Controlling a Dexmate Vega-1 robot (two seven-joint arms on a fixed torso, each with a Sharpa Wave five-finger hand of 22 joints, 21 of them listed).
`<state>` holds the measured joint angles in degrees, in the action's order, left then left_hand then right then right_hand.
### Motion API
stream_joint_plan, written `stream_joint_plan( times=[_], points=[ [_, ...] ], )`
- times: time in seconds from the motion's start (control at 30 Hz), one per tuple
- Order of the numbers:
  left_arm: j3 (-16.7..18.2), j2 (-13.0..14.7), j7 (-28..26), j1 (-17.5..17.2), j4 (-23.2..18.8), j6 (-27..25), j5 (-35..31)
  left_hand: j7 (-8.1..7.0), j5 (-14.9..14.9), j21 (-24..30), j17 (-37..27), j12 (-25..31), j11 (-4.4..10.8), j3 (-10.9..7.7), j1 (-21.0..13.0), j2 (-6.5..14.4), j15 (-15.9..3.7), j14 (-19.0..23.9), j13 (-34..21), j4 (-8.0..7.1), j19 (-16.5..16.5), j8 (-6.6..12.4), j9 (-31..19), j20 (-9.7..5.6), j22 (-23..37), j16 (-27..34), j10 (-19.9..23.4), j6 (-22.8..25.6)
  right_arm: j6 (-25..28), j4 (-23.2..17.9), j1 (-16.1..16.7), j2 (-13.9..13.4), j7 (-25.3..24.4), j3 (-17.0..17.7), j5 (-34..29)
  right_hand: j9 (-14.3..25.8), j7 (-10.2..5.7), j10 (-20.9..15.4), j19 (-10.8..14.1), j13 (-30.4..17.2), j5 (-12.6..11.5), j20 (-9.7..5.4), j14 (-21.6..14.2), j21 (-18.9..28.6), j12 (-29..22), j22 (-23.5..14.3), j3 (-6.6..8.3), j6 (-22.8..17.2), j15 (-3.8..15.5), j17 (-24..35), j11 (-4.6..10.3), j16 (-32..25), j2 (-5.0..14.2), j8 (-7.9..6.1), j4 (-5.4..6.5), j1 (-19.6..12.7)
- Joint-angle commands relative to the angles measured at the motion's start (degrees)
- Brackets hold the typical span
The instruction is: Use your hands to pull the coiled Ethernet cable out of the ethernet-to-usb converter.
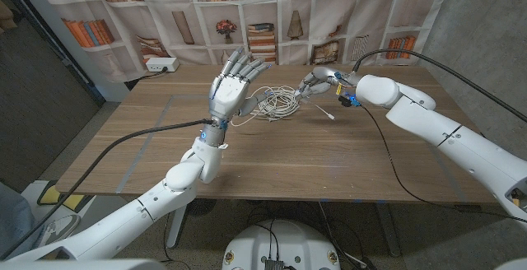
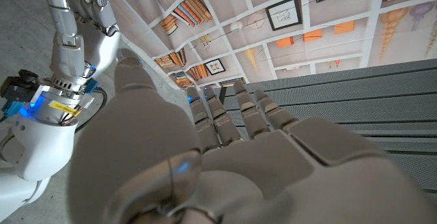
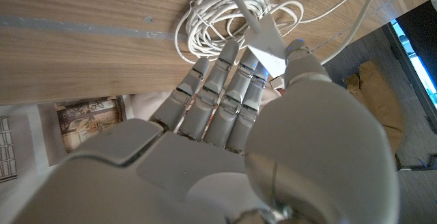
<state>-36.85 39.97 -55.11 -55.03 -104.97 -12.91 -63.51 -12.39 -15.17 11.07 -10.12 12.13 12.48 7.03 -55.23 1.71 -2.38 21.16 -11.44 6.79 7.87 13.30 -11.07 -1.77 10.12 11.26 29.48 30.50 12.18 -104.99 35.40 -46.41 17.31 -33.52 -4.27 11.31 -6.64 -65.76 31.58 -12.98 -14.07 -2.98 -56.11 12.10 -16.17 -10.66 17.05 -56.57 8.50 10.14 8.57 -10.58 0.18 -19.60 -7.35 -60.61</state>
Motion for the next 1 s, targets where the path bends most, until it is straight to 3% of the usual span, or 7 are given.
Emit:
stream_joint_plan(
  times=[0.03,0.1,0.23,0.4,0.77,1.0],
  points=[
    [-4.6,-1.0,4.5,3.1,0.0,-6.6,-7.0,-0.07,-0.4,0.1,-0.1,0.2,0.05,0.28,-0.5,0.4,-9.17,0.4,0.0,-0.01,-0.2,0.35,-0.3,-0.15,0.1,0.2,0.9,0.8,1.5,-1.1,-0.4,-2.1,1.1,0.9,7.8,0.4,-5.66,-4.0,0.5,-0.3,-0.1,-1.60,-0.6,0.2,-0.3,-0.2,-0.20,-6.0,4.76,0.2,3.22,0.0,4.74,0.13,0.28,-4.0],
    [-5.1,-0.8,5.9,3.5,-0.5,-7.0,-7.5,0.01,-0.5,0.2,-0.1,0.2,0.06,0.25,-0.7,0.5,-9.11,0.9,0.0,-0.01,-0.1,0.78,-0.4,-0.10,0.1,0.2,1.7,1.8,1.9,-1.7,-0.4,-2.5,1.3,1.0,8.7,0.4,-5.66,-4.0,0.5,-0.3,-0.1,-1.58,-0.6,0.2,-0.3,-0.2,-0.20,-6.0,4.74,0.2,3.23,0.0,4.76,0.15,0.30,-3.9],
    [-5.6,-0.7,9.4,4.1,-1.5,-7.3,-7.3,0.01,-0.8,0.5,-0.1,0.4,0.04,0.26,-1.2,0.7,-9.23,2.7,0.1,-0.01,0.7,1.32,-0.4,-1.59,0.1,0.4,3.7,3.4,2.6,-2.5,-0.4,-3.3,1.3,1.1,9.9,0.4,-5.66,-4.0,0.6,-0.3,-0.1,-1.50,-0.6,0.2,-0.3,-0.2,-0.21,-6.0,4.76,0.1,3.25,0.0,4.78,0.22,0.29,-4.0],
    [-6.2,-0.7,14.0,5.1,-2.2,-6.9,-6.8,-0.02,-0.9,0.5,-0.1,0.4,0.06,0.24,-1.3,0.7,-9.28,2.9,0.1,0.00,0.7,1.37,-0.4,-1.78,0.1,0.4,4.0,3.6,3.7,-2.6,-0.5,-3.7,2.1,1.4,12.5,0.4,-5.65,-3.9,0.6,-0.4,-0.1,-1.51,-0.6,0.2,-0.2,-0.2,-0.23,-6.1,4.77,0.1,3.25,0.1,4.81,0.29,0.30,-3.9],
    [-7.5,-1.9,9.7,6.5,0.8,-5.9,-7.0,-0.10,-1.0,0.6,-0.1,0.2,0.12,0.17,-1.7,0.8,-9.25,3.9,0.1,0.06,1.0,1.16,-0.4,-1.24,0.1,0.4,4.6,3.2,3.2,-2.5,-1.0,-4.2,2.5,1.9,16.5,0.5,-5.65,-3.9,0.8,-0.4,0.0,-1.52,-0.8,0.3,-0.2,-0.2,-0.26,-6.2,4.77,0.1,3.25,0.1,4.87,0.44,0.27,-4.0],
    [-8.3,-1.9,10.4,7.2,1.1,-6.0,-7.6,-0.06,-1.3,0.8,-0.2,0.5,0.11,-0.22,-3.2,1.4,-9.33,6.4,-0.1,0.35,2.2,1.74,-0.5,-1.34,0.1,0.6,7.5,4.8,3.5,-2.7,-0.7,-4.6,2.4,2.5,19.1,0.5,-5.64,-3.9,0.9,-0.4,0.0,-1.54,-0.9,0.3,-0.2,-0.2,-0.23,-6.2,4.74,0.1,3.24,0.1,4.93,0.54,0.25,-4.0]
  ],
)
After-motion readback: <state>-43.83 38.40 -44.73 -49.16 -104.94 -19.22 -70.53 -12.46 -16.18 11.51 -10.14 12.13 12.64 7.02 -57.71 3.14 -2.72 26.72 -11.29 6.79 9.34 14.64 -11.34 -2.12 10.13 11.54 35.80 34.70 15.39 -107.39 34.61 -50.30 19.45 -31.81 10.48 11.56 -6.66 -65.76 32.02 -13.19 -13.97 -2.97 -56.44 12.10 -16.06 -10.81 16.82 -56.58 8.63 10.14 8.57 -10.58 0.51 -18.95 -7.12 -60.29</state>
